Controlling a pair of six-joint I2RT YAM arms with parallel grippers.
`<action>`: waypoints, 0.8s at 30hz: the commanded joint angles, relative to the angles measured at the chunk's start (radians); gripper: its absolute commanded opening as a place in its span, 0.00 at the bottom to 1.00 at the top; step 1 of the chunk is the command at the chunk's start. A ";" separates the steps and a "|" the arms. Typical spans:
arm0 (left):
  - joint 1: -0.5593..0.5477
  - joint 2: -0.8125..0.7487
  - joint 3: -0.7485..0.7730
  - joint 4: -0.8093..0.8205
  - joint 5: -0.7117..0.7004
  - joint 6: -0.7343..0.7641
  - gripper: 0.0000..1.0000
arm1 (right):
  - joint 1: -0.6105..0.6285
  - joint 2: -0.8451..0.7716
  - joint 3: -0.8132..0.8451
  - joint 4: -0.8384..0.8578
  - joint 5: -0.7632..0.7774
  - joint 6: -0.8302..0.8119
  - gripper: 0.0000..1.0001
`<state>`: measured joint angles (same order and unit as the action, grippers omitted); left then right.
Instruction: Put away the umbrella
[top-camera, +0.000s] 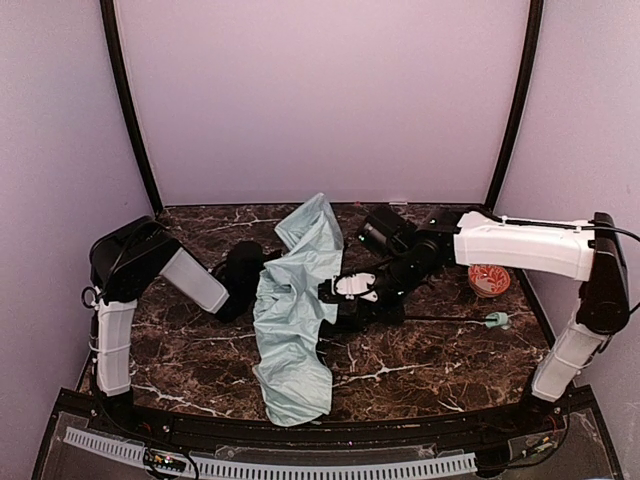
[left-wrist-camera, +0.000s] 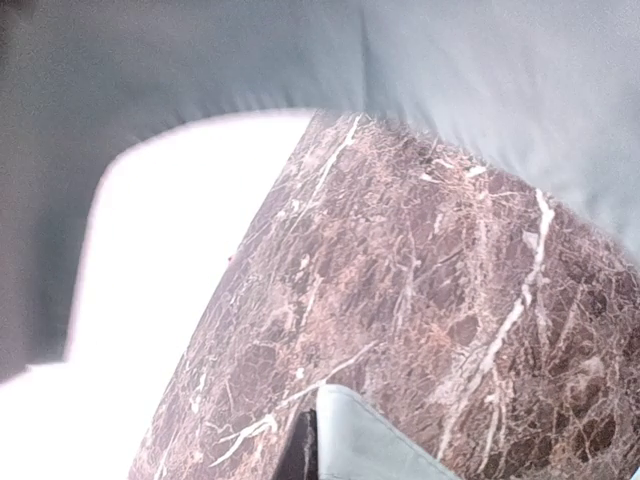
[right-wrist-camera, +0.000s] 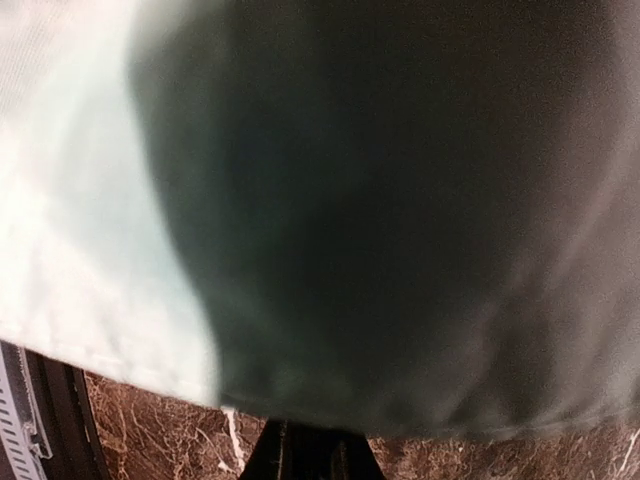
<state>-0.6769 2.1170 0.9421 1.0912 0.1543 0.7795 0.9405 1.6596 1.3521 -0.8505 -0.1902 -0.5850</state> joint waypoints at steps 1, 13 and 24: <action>-0.007 0.008 0.019 0.045 0.010 0.027 0.00 | 0.060 0.025 -0.041 0.077 0.063 0.000 0.00; 0.035 0.043 0.032 0.003 -0.239 0.103 0.41 | 0.037 0.152 -0.085 0.140 -0.085 0.012 0.00; 0.138 0.038 0.241 -0.152 -0.466 0.026 0.78 | 0.005 0.151 -0.193 0.186 -0.153 0.068 0.00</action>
<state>-0.5358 2.1807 1.1027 0.9878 -0.1791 0.7937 0.9546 1.8153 1.1812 -0.6720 -0.3019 -0.5449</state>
